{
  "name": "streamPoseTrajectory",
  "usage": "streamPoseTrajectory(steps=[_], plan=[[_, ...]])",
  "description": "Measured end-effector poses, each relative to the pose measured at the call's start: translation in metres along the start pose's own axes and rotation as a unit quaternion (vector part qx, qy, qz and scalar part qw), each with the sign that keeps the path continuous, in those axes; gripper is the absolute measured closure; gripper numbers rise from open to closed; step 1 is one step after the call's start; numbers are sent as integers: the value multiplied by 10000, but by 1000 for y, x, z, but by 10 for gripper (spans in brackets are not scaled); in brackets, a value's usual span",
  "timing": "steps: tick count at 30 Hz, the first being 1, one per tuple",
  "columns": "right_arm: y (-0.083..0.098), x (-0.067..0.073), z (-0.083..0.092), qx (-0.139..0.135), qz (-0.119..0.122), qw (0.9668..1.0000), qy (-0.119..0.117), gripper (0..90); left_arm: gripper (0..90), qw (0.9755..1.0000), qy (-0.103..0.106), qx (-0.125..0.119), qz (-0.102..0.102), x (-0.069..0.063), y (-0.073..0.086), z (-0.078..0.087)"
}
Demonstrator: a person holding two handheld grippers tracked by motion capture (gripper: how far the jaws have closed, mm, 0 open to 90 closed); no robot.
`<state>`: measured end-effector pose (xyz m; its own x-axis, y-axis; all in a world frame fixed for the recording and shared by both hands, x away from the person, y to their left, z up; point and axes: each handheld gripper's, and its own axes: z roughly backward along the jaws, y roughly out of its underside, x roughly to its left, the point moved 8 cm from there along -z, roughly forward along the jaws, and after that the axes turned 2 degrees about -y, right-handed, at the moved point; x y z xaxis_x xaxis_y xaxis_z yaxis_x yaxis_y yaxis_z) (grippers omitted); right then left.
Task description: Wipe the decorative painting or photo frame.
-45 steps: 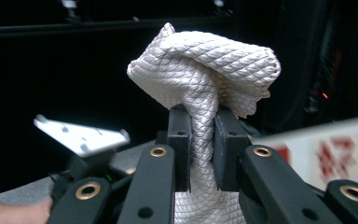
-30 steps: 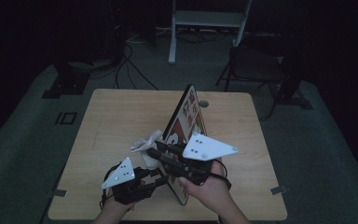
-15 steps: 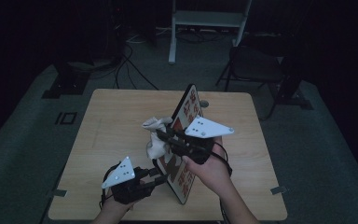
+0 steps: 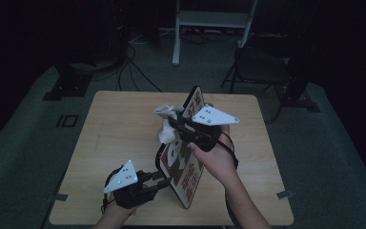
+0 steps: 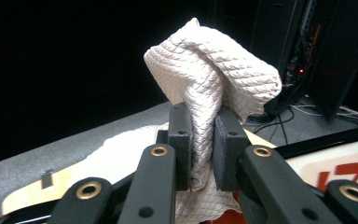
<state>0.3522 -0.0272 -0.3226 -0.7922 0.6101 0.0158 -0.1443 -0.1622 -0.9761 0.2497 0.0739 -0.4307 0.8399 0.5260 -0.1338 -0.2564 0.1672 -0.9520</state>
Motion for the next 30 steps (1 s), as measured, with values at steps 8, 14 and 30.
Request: streamPoseTrajectory(steps=[8, 14, 30], plan=[[-1, -18, -6, 24, -80, 9999, 142, 796, 679, 10000, 2, -12, -13, 0, 0, 0], [-3, -35, -10, 55, -158, 9995, 252, 796, 679, 10000, 16, -13, -43, 1, 0, 0], [-8, -79, -22, 198, -338, 9971, 650, 796, 679, 10000, 16, -23, -84, 1, 0, 0]])
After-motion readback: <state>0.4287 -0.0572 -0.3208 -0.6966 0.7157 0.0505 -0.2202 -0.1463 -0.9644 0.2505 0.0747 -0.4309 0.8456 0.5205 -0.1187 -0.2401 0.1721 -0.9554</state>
